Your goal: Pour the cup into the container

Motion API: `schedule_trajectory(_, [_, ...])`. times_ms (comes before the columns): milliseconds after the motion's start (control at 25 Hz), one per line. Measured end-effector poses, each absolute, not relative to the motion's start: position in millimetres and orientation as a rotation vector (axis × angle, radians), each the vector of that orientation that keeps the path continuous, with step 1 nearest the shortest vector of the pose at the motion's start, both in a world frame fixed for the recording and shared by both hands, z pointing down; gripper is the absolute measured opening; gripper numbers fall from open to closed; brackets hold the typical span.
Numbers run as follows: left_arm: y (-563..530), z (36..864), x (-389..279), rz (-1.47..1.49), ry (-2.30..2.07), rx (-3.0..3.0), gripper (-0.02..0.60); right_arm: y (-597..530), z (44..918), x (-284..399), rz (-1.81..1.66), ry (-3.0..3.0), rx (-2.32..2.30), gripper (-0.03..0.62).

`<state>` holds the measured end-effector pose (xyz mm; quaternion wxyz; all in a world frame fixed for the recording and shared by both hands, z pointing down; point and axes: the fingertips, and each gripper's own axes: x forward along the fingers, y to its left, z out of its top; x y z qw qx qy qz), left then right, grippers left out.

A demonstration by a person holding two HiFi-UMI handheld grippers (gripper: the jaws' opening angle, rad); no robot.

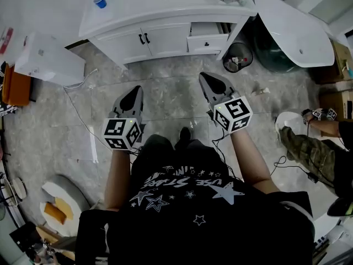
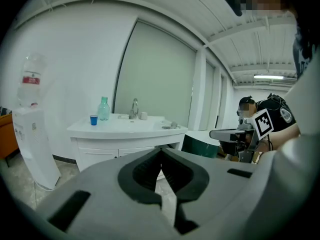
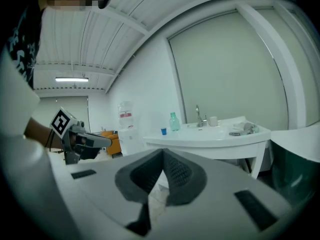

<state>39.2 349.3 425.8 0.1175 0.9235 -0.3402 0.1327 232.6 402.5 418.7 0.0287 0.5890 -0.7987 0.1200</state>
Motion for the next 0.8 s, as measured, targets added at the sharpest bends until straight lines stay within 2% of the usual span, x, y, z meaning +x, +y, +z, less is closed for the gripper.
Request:
schedule_trajectory(160, [349.0,419.2,50.6,0.369,-1.009,2.71,0.008,401.4,419.1,248.6,0.379,-2.485,1.815,0.008])
schedule_trajectory(440, [332.9,414.8,51.6,0.368,-1.043,2.707,0.009,372.3,424.8,236.3,0.421,-2.555,1.688,0.25])
schedule_trajectory(640, [311.1,423.2,45.6,0.373,-1.035,2.692,0.009,349.1,431.5,220.9,0.413,-2.551,1.616,0.359])
schedule_trajectory(800, [283.9,430.5,42.5,0.366,-1.031,2.679,0.009,322.9,439.2,214.0,0.436,-2.543,1.592,0.397])
